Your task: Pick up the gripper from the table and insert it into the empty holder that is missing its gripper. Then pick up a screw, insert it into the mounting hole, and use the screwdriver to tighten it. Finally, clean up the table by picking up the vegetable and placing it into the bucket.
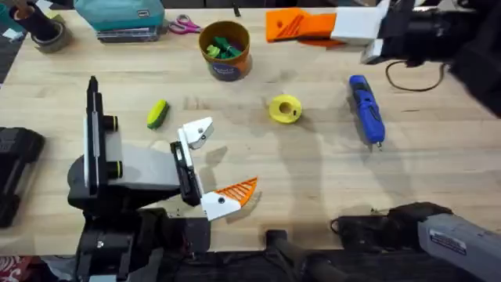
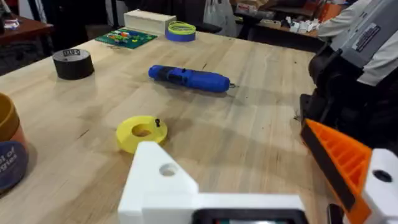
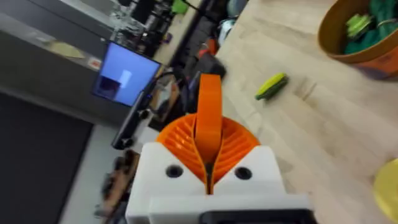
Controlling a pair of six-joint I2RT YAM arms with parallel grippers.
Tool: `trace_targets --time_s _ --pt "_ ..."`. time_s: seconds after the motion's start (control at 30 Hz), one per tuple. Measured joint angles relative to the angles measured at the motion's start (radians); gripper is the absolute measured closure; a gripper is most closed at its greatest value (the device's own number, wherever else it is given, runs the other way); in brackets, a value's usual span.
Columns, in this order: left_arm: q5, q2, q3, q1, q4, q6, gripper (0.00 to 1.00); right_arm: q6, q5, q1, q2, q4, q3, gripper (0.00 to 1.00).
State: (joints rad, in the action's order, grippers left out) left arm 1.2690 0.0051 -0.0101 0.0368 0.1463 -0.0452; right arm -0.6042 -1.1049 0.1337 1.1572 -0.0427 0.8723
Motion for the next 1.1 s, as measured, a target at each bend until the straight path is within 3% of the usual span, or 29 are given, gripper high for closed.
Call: trace_targets --time_s 0.17,0.57,0.7,1.1 --pt "0.000 0.000 0.000 0.000 0.000 0.000 0.015 -0.125 -0.107 0.000 0.048 -0.107 -0.045 0.992" --pt "0.000 0.000 0.000 0.000 0.000 0.000 0.015 -0.119 -0.204 0.029 0.060 -0.055 -0.069 0.992" --pt "0.000 0.000 0.000 0.000 0.000 0.000 0.015 -0.171 -0.217 0.049 0.095 -0.214 -0.128 0.992" --pt "0.000 0.000 0.000 0.000 0.000 0.000 0.015 -0.528 -0.260 0.094 0.262 -0.837 -0.262 0.992"
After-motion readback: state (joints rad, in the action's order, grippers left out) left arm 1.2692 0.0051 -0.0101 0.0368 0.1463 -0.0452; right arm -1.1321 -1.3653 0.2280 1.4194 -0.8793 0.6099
